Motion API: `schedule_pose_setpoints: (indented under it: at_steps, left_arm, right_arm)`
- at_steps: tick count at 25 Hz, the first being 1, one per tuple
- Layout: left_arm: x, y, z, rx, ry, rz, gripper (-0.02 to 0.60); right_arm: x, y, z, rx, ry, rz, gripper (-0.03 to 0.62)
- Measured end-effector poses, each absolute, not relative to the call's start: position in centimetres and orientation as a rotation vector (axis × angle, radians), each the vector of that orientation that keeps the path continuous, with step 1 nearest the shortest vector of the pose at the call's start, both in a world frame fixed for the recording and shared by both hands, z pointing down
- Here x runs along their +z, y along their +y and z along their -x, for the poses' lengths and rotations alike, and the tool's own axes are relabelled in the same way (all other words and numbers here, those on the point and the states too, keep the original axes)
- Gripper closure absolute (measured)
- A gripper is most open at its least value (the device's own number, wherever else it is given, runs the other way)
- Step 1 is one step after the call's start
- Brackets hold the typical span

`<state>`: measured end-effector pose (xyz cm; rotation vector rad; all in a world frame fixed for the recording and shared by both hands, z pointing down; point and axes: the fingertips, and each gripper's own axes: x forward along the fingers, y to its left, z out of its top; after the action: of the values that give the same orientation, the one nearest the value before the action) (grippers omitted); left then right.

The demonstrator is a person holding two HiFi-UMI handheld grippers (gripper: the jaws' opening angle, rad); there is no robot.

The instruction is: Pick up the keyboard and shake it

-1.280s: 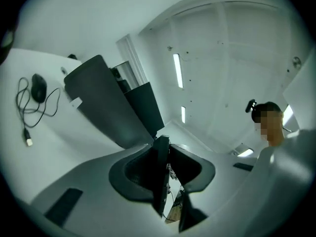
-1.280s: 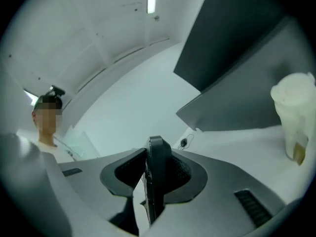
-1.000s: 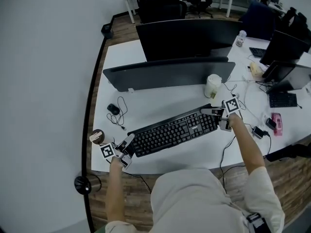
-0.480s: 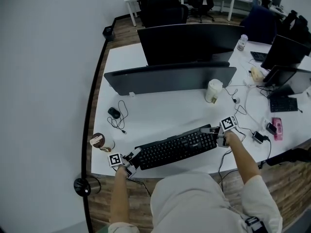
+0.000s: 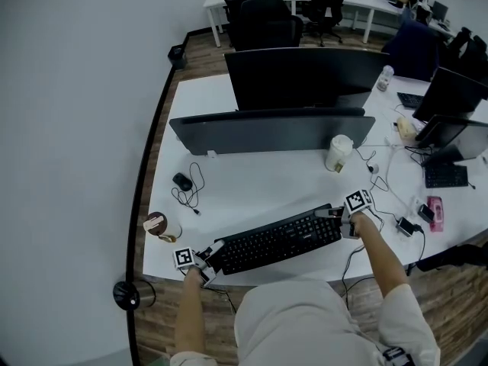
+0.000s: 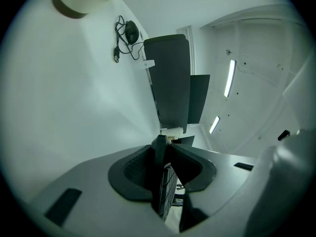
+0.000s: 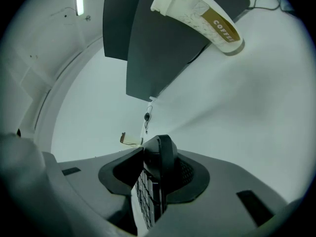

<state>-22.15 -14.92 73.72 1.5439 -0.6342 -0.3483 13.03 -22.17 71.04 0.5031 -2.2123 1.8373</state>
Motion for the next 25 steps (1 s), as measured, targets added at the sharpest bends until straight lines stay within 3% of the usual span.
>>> schedule_pose_setpoints:
  at_steps: [8,25]
  left_arm:
    - [74.2,-15.2,22.1,-0.455,-0.663,-1.539,0.446]
    - [74.0,-15.7,23.2,-0.386,-0.674,-1.562,0.448]
  right_arm:
    - [67.8,-24.6,-12.3,1.697,-2.197,-0.492,0.425]
    - [69.7,-23.4,-12.0,1.786,-2.207,-0.523,0.427]
